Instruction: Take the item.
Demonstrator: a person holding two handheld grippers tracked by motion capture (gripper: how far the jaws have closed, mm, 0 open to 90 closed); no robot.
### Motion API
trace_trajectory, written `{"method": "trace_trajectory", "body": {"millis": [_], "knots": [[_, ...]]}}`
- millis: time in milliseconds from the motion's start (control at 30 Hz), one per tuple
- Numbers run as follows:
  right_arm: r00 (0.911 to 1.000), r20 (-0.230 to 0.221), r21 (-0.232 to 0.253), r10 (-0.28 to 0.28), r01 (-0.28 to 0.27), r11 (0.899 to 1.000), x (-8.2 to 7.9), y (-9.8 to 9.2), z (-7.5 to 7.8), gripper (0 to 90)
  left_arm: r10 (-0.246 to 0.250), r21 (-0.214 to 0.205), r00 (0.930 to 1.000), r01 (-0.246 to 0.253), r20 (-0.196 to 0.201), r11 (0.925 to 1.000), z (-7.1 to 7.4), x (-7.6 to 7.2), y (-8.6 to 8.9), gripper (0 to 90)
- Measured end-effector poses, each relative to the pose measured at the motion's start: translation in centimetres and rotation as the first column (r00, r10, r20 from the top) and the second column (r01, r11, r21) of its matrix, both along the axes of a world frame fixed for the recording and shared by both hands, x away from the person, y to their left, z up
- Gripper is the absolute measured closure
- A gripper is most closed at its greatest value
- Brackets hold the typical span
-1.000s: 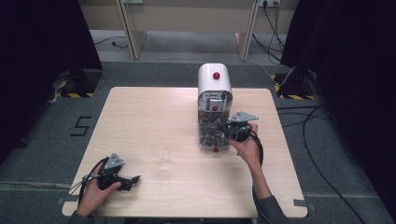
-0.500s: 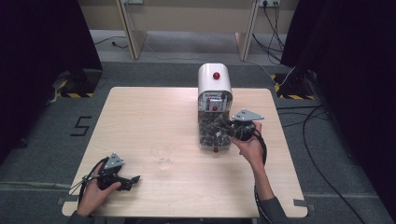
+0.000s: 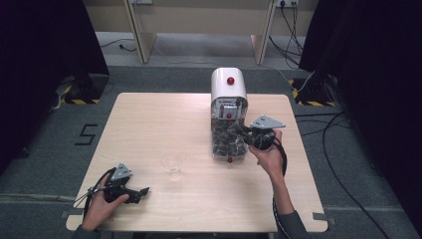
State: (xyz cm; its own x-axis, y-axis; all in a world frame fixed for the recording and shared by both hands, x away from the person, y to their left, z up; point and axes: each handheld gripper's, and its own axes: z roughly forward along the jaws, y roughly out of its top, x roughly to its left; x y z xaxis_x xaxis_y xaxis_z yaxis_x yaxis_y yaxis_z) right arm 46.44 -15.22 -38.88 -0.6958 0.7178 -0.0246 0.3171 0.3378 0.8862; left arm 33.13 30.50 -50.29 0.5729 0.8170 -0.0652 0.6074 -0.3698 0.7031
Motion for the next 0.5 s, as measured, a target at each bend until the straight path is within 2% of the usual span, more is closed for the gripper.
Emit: {"method": "trace_trajectory", "body": {"millis": [500], "knots": [[0.9996,0.02,0.007,0.018,-0.018,1.0,-0.54,0.4,0.65,82.9,-0.001,0.0,1.0,0.001,0.0,1.0,0.0,0.0,0.0,0.0]]}}
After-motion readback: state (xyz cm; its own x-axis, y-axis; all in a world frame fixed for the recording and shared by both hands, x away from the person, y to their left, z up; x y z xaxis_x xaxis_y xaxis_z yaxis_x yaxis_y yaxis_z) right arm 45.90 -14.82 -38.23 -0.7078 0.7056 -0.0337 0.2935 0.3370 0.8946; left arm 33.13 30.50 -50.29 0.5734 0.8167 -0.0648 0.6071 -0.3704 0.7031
